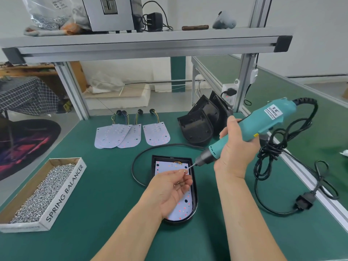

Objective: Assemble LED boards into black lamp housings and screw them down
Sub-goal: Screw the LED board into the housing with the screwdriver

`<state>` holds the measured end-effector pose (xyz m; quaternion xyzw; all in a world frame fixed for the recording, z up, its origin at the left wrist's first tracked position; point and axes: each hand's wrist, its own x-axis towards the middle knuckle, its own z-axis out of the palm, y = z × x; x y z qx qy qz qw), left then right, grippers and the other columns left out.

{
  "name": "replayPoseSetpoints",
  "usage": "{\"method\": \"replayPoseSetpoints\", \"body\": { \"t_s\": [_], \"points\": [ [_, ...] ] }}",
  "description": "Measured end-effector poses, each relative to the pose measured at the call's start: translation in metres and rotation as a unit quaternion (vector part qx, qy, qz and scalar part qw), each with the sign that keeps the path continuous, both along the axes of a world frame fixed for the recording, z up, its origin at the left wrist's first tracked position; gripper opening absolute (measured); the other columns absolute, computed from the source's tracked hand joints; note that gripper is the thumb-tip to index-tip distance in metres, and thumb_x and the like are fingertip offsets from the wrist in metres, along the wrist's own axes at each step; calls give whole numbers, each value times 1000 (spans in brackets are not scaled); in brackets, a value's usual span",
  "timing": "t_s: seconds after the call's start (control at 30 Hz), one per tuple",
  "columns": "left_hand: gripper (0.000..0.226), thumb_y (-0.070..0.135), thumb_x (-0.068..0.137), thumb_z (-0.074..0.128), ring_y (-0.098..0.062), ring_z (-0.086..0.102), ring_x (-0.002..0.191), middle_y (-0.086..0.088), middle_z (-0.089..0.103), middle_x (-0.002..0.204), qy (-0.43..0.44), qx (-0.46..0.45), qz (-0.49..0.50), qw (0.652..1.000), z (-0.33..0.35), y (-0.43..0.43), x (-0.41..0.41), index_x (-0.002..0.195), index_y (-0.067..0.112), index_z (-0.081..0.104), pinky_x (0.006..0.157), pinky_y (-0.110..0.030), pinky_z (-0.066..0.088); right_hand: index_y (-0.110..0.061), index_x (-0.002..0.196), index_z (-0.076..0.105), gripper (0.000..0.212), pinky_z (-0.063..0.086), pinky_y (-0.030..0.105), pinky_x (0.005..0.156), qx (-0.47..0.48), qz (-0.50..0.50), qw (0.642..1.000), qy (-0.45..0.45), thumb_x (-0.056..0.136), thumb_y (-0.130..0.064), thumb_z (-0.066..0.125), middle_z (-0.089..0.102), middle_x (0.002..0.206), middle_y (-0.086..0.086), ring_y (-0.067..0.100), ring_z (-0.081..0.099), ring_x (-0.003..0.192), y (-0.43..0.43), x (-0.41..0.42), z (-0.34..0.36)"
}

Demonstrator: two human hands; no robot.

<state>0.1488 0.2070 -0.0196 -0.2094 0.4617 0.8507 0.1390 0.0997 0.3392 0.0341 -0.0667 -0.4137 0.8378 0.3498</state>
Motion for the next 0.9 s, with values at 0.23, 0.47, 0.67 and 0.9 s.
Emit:
{"method": "replayPoseSetpoints", "body": {
  "t_s": [0.23, 0.47, 0.67, 0.9],
  "points": [
    [13, -1, 99, 54, -17, 67, 55, -13, 69, 66, 0, -6, -5, 1000, -2, 0, 0, 91, -5, 64, 51, -21, 55, -24, 72, 59, 23, 46, 23, 56, 23, 3, 1000, -1, 87, -11, 71, 55, 53, -5, 13, 51, 52, -9, -1, 1],
    [13, -1, 100, 54, -17, 66, 54, -11, 68, 65, 0, -10, -8, 1000, 0, 0, 1, 90, -4, 63, 51, -21, 55, -29, 67, 62, 27, 45, 19, 52, 22, 13, 999, -20, 86, -13, 71, 55, 53, -6, 11, 51, 51, -9, 3, 0],
    [14, -1, 100, 54, -17, 64, 55, -12, 68, 64, -3, -16, -4, 1000, 1, 1, 1, 90, -4, 63, 50, -21, 54, -31, 63, 63, 28, 45, 20, 53, 19, 18, 999, -21, 84, -15, 71, 55, 54, -4, 11, 51, 52, -7, 4, 0],
    [13, -2, 99, 55, -17, 64, 55, -12, 68, 65, -3, -20, 7, 1000, 1, 3, 1, 89, -5, 63, 50, -21, 54, -21, 72, 58, 22, 45, 18, 53, 39, 5, 999, -22, 88, -10, 70, 55, 53, -6, 10, 51, 51, -8, 4, -3]
  ]
}}
